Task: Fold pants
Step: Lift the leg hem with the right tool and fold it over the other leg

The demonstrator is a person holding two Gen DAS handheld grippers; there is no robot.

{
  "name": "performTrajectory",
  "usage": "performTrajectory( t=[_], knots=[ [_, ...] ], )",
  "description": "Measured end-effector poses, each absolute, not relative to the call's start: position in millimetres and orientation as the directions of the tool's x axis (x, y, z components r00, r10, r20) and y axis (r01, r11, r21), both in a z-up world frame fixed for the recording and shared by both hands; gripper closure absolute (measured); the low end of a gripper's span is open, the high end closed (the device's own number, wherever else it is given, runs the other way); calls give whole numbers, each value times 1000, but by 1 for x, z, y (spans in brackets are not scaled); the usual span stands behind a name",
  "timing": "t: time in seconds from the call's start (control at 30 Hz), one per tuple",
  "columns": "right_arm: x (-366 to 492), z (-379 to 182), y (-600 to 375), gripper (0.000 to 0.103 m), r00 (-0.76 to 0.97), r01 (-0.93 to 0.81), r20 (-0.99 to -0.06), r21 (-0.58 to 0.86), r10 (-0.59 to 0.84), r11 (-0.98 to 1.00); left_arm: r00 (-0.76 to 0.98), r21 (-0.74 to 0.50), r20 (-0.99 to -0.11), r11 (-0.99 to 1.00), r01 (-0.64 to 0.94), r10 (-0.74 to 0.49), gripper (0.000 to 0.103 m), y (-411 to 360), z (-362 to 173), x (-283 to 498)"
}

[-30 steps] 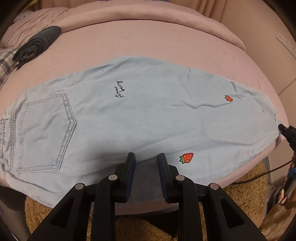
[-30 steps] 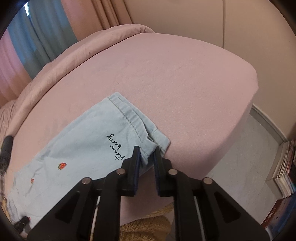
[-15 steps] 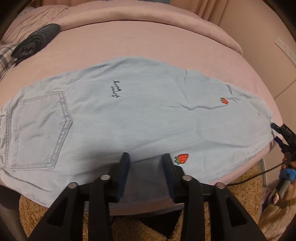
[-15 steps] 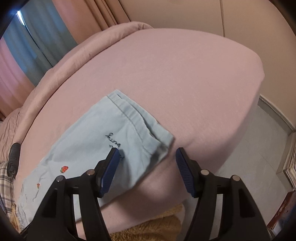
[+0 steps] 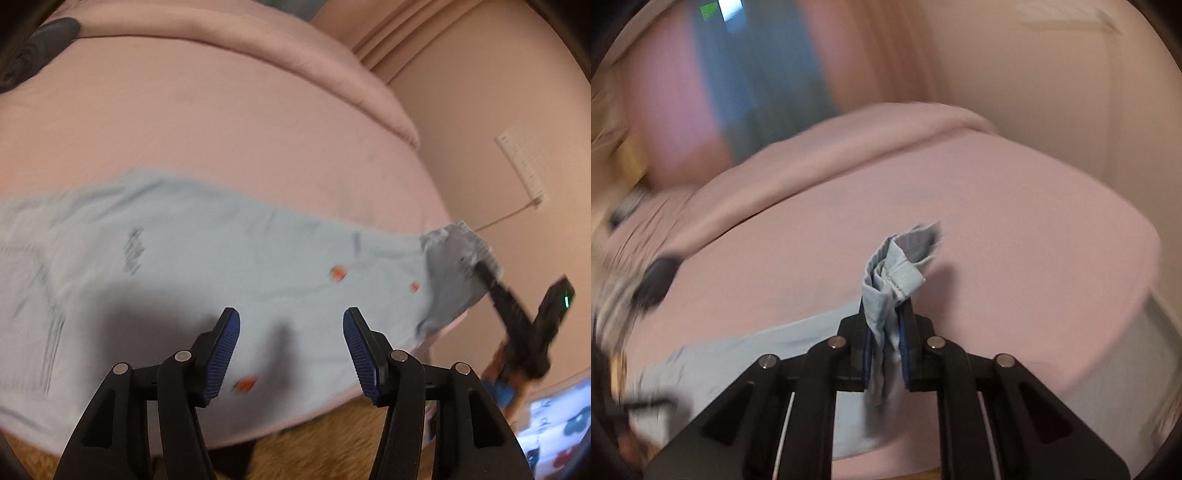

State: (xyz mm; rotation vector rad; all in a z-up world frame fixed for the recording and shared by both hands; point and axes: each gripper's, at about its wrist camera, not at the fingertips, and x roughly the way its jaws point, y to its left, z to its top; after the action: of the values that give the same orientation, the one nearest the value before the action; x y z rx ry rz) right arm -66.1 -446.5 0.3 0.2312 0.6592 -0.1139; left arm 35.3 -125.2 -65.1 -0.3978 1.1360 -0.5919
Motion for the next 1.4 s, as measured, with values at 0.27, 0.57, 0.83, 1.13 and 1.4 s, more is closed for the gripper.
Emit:
performTrajectory(
  t=[0.27,0.57,0.83,1.13,1.4],
  knots=[
    [-55,-64,-332,90,651,-120,-729,175,211,977,151,-674,-695,710,203,-703,46,-169,-93,67],
    [-63,-72,-310,90,629,-171,-728,215,274,962,83,-673,-712,712,202,-697,69,-215,-108,90],
    [-62,-56,-278,90,625,-275,-690,244,365,930,229,-494,-783,801,338,-579,97,-179,-62,74],
    [-37,-104,-204,87,480,-345,-781,252,401,904,236,-369,-874,897,243,-424,94,-128,-91,89],
    [-38,-95,-203,58,444,-329,-773,330,453,885,246,-390,-867,898,206,-433,76,-107,-86,89]
  ],
)
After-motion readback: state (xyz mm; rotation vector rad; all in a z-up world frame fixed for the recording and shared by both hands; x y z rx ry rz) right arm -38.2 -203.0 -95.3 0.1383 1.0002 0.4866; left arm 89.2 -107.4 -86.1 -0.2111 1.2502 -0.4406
